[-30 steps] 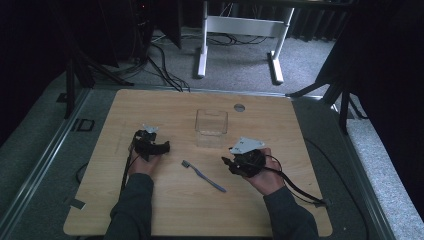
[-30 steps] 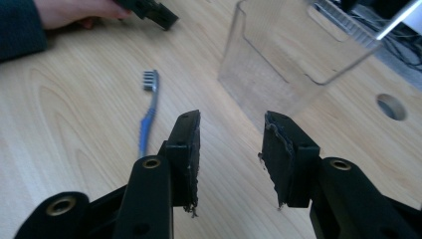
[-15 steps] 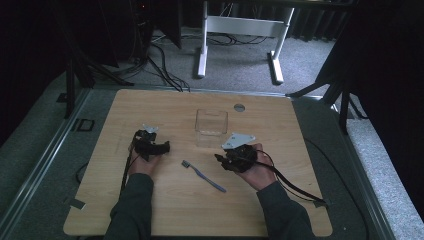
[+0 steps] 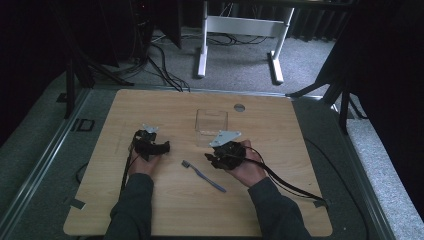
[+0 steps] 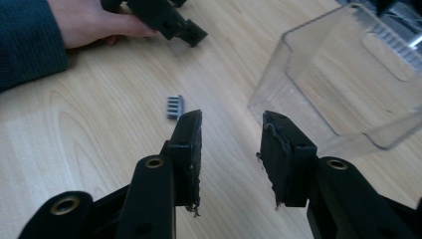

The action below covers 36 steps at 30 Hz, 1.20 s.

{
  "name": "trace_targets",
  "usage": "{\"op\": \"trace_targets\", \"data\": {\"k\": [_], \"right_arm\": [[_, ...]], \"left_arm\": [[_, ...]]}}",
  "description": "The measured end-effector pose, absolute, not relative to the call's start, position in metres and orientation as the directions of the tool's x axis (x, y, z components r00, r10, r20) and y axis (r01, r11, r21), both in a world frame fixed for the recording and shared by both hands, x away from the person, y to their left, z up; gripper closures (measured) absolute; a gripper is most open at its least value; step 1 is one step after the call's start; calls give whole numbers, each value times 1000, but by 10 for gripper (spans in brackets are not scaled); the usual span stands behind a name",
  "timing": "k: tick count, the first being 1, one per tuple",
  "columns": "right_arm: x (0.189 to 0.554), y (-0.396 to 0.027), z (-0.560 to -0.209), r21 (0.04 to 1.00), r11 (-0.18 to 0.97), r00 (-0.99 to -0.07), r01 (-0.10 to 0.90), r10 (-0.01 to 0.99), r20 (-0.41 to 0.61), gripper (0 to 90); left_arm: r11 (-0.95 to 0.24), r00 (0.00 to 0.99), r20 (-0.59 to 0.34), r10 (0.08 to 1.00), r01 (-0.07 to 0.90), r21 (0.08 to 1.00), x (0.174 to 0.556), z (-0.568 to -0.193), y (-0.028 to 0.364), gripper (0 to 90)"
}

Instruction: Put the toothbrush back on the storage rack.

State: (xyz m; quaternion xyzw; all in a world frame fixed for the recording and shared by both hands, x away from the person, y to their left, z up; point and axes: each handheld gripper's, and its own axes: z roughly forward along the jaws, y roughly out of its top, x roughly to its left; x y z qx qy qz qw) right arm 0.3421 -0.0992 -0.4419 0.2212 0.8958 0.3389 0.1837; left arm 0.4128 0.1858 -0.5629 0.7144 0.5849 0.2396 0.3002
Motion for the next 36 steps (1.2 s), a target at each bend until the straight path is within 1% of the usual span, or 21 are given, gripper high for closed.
{"op": "trace_targets", "data": {"k": [17, 21, 22, 23, 26, 36], "right_arm": [[354, -86, -457, 647, 697, -854, 311, 503, -132, 609], [355, -83, -455, 648, 691, -855, 321, 505, -114, 613], [355, -83, -455, 648, 691, -855, 321, 505, -114, 613], [355, -77, -453, 637, 708, -859, 305, 493, -136, 613], [354, -75, -452, 637, 709, -861, 303, 489, -136, 613], [359, -67, -463, 575, 752, -874, 324, 470, -122, 620]], "left_arm": [[-137, 203, -9, 979, 692, 709, 413, -563, 186, 157], [-137, 203, -10, 979, 691, 710, 413, -563, 186, 157], [-137, 203, -10, 979, 691, 710, 413, -563, 186, 157], [-136, 203, -10, 979, 691, 710, 413, -563, 186, 157], [-136, 203, -10, 979, 691, 710, 413, -563, 186, 157], [-137, 204, -9, 979, 691, 710, 413, -563, 186, 157]]}}
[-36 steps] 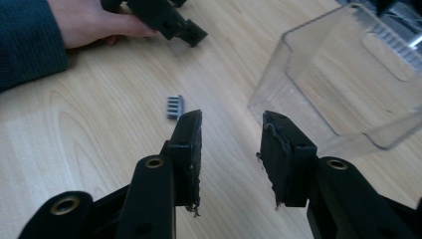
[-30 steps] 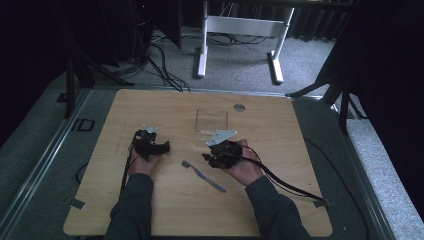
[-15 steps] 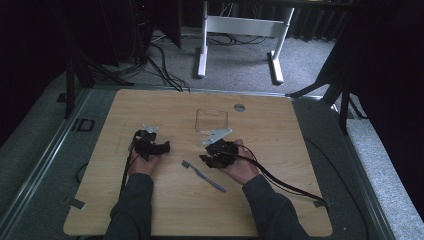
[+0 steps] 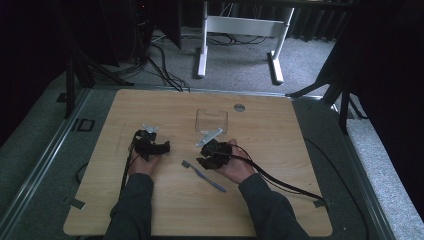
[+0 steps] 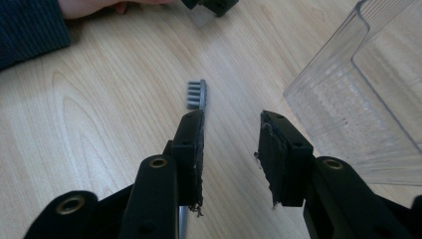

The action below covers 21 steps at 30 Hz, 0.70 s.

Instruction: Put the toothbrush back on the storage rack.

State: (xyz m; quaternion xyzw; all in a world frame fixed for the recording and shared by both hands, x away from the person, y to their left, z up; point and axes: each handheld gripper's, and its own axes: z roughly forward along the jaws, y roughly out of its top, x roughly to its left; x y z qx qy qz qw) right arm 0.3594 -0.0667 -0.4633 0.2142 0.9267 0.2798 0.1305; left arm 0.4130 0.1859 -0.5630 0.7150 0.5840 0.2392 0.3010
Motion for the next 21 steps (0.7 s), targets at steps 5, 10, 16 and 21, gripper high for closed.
{"op": "trace_targets", "data": {"k": [5, 10, 16, 21], "right_arm": [[360, -66, -468, 559, 759, -874, 334, 472, -118, 623], [360, -64, -469, 549, 764, -875, 340, 471, -115, 623], [361, -62, -471, 531, 773, -875, 347, 470, -112, 624], [362, -60, -470, 521, 778, -876, 352, 470, -110, 625]], "left_arm": [[-137, 204, -10, 979, 691, 710, 413, -563, 186, 157], [-137, 204, -9, 979, 691, 710, 413, -563, 186, 157], [-137, 204, -9, 979, 691, 710, 413, -563, 186, 157], [-137, 204, -9, 979, 691, 710, 413, -563, 186, 157]]}}
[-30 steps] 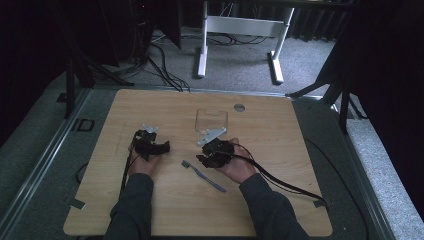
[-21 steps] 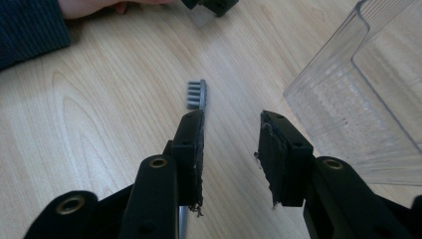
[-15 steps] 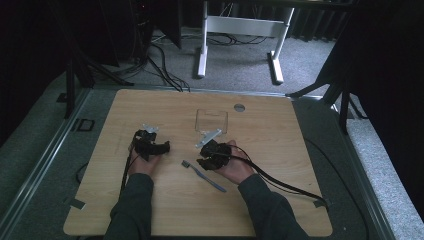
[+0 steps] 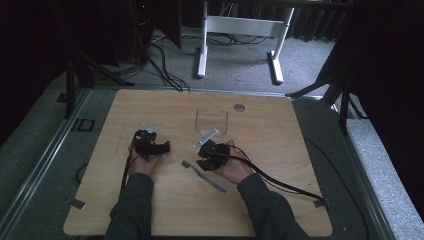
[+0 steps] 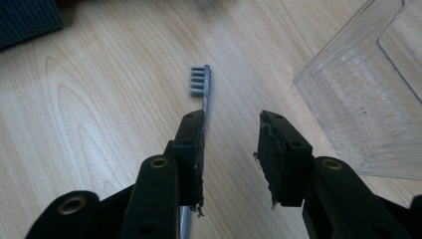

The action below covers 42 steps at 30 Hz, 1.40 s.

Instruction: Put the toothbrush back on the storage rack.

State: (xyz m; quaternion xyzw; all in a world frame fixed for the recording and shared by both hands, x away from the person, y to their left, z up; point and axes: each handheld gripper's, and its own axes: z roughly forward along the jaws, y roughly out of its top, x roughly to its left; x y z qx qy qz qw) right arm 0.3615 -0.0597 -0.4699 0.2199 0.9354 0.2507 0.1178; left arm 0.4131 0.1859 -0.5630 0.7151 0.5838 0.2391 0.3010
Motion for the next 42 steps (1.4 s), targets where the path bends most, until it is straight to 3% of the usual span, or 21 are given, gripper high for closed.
{"op": "trace_targets", "data": {"k": [42], "right_arm": [[366, -49, -490, 399, 826, -889, 399, 455, -53, 634]], "left_arm": [[-138, 205, -9, 979, 691, 710, 413, -563, 186, 157]]}}
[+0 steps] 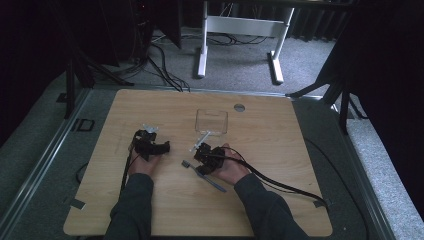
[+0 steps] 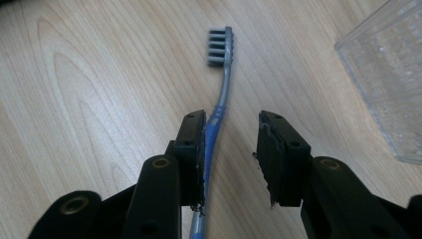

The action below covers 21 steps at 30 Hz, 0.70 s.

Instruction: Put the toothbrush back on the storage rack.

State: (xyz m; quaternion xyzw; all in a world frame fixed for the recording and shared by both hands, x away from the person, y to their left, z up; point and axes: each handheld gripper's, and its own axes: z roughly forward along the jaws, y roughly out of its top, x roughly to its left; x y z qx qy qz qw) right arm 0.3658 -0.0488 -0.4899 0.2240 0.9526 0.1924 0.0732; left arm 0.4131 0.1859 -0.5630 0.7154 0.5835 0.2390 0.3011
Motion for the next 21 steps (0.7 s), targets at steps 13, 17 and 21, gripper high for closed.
{"op": "trace_targets", "data": {"k": [13, 17, 21], "right_arm": [[365, -46, -496, 372, 837, -894, 402, 447, -40, 644], [364, -45, -497, 362, 841, -896, 401, 443, -38, 645], [364, -44, -500, 354, 845, -897, 400, 440, -36, 647]], "left_arm": [[-138, 205, -9, 979, 691, 710, 413, -563, 186, 157], [-138, 205, -9, 979, 691, 710, 413, -563, 186, 157], [-138, 205, -9, 979, 691, 710, 413, -563, 186, 157]]}}
